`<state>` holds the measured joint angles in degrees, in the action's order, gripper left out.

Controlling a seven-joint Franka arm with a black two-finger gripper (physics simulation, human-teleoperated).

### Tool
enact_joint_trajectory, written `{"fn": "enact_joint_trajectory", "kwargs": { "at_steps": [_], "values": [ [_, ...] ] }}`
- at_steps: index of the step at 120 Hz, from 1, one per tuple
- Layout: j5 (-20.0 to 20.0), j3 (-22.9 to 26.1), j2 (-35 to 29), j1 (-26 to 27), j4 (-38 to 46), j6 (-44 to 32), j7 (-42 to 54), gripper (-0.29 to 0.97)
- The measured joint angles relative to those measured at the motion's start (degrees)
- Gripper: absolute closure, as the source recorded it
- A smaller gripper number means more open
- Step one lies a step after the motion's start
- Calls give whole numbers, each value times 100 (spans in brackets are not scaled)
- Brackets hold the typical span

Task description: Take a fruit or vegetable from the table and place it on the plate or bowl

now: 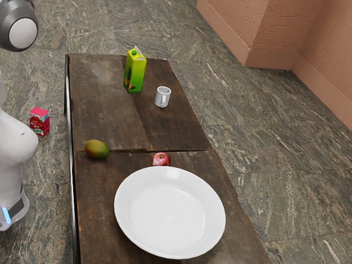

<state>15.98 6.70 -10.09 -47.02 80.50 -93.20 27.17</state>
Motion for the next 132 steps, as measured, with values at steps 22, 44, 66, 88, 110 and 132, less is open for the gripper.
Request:
{"fn": "enact_joint_trajectory", "kwargs": {
  "at_steps": [22, 44, 66, 88, 110, 132],
  "values": [
    [23, 24, -135, 17, -188, 207, -12, 2],
    [-184, 296, -462, 2872, -219, 909, -170, 2],
    [-452, 282, 87, 4601, 822, 833, -444, 2],
    [-564, -107, 38, 4864, 2197, -217, -656, 2],
    [-700, -282, -961, 4904, 4116, -1069, -932, 2],
    [-899, -278, -1872, 4895, 5638, -2152, -1165, 2]
  ]
}}
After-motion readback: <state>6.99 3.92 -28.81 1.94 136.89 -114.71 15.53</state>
